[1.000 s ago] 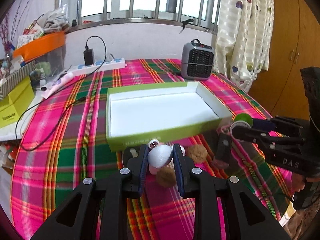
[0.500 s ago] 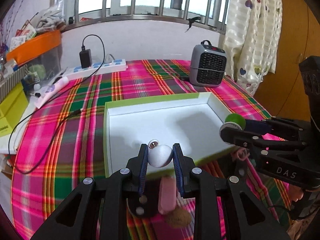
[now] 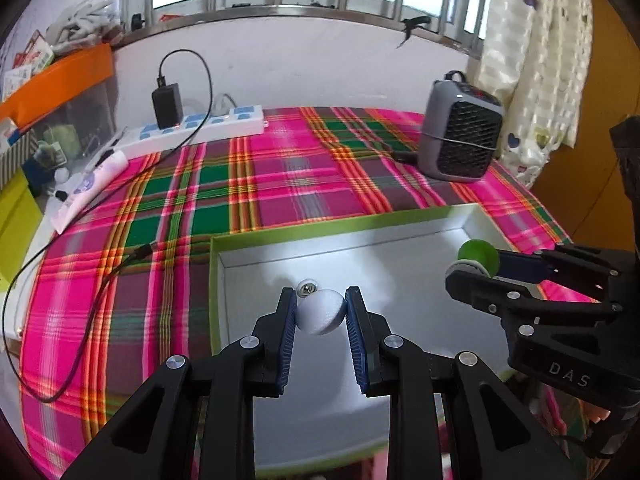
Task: Organize objects
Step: 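Carry the white ball with left tool into the box while right tool carries the spool in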
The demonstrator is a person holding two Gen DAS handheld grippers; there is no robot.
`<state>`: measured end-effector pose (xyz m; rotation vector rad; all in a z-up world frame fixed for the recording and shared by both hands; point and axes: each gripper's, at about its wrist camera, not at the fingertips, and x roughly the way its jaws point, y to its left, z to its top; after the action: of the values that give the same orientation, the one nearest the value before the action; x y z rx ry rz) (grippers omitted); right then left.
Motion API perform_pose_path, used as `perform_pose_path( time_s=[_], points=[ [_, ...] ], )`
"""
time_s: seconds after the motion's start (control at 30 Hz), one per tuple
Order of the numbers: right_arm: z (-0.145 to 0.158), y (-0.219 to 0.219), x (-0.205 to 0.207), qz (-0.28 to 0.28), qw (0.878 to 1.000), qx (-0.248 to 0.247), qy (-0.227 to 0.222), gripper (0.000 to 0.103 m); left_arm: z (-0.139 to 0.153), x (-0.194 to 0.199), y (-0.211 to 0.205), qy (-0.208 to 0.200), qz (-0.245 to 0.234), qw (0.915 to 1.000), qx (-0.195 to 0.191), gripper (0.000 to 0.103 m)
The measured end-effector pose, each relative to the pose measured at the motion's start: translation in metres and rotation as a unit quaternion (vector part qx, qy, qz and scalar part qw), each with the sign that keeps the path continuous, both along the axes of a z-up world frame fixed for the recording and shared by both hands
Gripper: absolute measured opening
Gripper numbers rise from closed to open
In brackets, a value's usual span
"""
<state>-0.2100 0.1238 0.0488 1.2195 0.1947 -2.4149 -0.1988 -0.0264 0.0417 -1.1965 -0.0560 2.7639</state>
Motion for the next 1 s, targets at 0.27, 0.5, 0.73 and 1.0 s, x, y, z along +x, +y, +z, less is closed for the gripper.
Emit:
perform_pose_path(
  time_s=[0.27,0.5,0.73,1.0],
  points=[
    [-0.009,-0.005,-0.023,-0.009,1.0,0.002,-0.018,0.036,-0.007,-0.02,-0.002,-0.011,0.002,0.9999,-0.01,0.023],
    [-0.016,-0.01,-0.034,-0.01,0.999,0.003,-0.031,0.036,-0.013,-0.031,-0.005,-0.023,0.007,0.9996,-0.015,0.023],
    [-0.023,-0.012,-0.038,-0.01,0.999,0.009,-0.037,0.036,-0.019,-0.034,-0.006,-0.027,0.012,0.9993,-0.022,0.023],
    [-0.026,-0.013,-0.038,-0.009,0.999,0.01,-0.038,0.036,-0.022,-0.036,-0.007,-0.035,0.013,0.9991,-0.02,0.032]
  ],
)
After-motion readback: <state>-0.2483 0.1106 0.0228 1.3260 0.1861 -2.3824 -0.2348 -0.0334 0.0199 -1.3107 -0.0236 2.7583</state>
